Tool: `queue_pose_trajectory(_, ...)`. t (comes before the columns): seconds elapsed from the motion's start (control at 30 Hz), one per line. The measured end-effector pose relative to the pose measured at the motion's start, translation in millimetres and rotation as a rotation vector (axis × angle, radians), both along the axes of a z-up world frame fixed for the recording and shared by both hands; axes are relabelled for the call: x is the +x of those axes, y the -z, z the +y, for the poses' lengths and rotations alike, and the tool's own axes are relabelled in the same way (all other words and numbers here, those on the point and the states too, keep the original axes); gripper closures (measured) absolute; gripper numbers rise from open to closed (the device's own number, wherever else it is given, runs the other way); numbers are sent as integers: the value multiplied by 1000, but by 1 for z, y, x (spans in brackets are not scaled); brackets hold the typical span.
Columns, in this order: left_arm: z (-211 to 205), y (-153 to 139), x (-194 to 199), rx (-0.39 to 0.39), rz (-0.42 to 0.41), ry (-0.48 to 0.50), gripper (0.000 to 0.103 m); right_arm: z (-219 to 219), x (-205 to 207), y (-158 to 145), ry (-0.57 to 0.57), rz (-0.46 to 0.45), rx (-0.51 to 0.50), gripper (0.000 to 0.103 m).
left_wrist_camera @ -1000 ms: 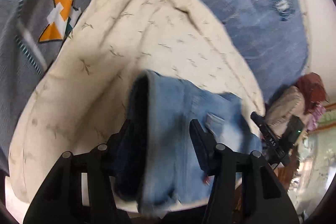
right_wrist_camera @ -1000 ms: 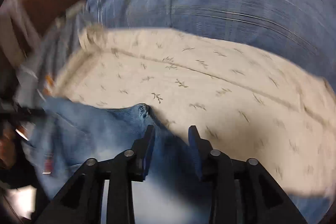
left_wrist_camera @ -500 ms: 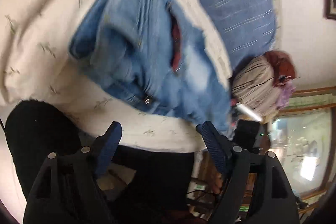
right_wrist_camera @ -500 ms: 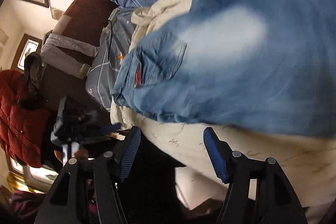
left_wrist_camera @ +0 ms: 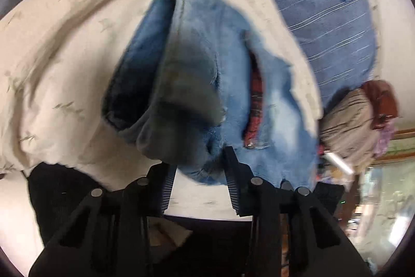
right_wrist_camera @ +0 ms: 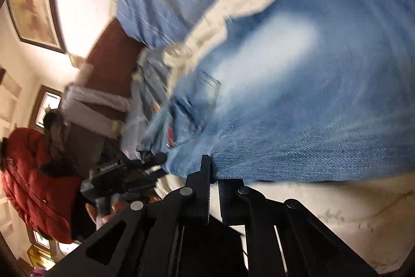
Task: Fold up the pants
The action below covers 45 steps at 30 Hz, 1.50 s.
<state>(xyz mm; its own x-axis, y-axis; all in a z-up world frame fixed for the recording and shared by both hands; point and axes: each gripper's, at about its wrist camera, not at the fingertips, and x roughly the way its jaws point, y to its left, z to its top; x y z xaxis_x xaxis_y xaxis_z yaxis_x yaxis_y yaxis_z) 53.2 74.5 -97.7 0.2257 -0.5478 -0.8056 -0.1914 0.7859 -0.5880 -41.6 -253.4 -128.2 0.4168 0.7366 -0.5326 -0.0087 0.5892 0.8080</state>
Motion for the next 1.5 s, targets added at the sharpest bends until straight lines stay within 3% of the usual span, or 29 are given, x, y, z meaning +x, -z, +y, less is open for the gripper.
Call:
queue_pose_trajectory(0.03, 2, 10, -1, 11, 14, 3, 68, 1, 1, 13, -5, 37, -18, 96)
queue_pose_trajectory(0.1, 9, 30, -2, -45, 51, -13, 68, 1, 1, 25, 10, 71, -10, 91)
queue_pose_trajectory(0.17, 15, 27, -2, -91, 63, -23, 68, -7, -3, 21, 30, 61, 19, 85)
queue_pose_trajectory(0.27, 16, 8, -6, -13, 11, 5, 62, -41, -21, 2, 117, 0, 27, 62)
queue_pose_trajectory(0.33, 16, -5, -13, 51, -50, 47, 45, -83, -39, -4, 233, -22, 36, 51)
queue_pose_trajectory(0.37, 16, -7, -16, 43, -57, 61, 43, -109, -52, -5, 317, -27, 34, 48)
queue_pose_trajectory(0.43, 16, -5, -19, 14, -53, 76, 42, -162, -76, -5, 492, -20, 7, 47)
queue_pose_trajectory(0.53, 6, 1, -14, 46, -45, 81, 40, -229, -110, 0, 732, 12, 27, 45)
queue_pose_trajectory(0.6, -5, 11, -6, 57, -12, 83, 40, -250, -117, 3, 793, 1, 49, 44)
queue_pose_trajectory(0.73, -12, 21, 3, 81, 31, 70, 34, -257, -100, 11, 803, 13, 9, 44)
queue_pose_trajectory(0.77, -14, 19, 5, 93, 32, 69, 34, -255, -95, 12, 801, 6, 25, 50)
queue_pose_trajectory(0.83, -14, 7, 8, 110, 10, 70, 35, -260, -92, 2, 789, -45, 12, 92)
queue_pose_trajectory(0.87, -12, 3, 8, 112, 8, 71, 35, -266, -98, -6, 791, -94, 13, 96)
queue_pose_trajectory(0.97, -10, 3, 11, 166, 22, 69, 35, -259, -107, -29, 769, -192, -79, 97)
queue_pose_trajectory(1.07, -2, 11, 13, 154, 37, 48, 35, -265, -112, 2, 771, -84, -98, 94)
queue_pose_trajectory(1.1, -1, 10, 13, 152, 37, 42, 35, -270, -113, 20, 785, -30, -72, 84)
queue_pose_trajectory(1.2, -2, 5, 5, 179, 34, 76, 34, -280, -129, 28, 830, -68, 59, 75)
queue_pose_trajectory(1.23, -4, 0, -3, 184, 27, 124, 36, -285, -137, 25, 848, -99, 68, 72)
queue_pose_trajectory(1.3, -7, -10, -19, 191, -2, 242, 36, -294, -154, 19, 904, -146, 82, 52)
queue_pose_trajectory(1.37, -16, -24, -40, 199, -53, 360, 36, -304, -169, 20, 938, -170, 103, 45)
queue_pose_trajectory(1.5, -49, -60, -54, 252, -168, 496, 35, -303, -160, 26, 898, -179, 132, 44)
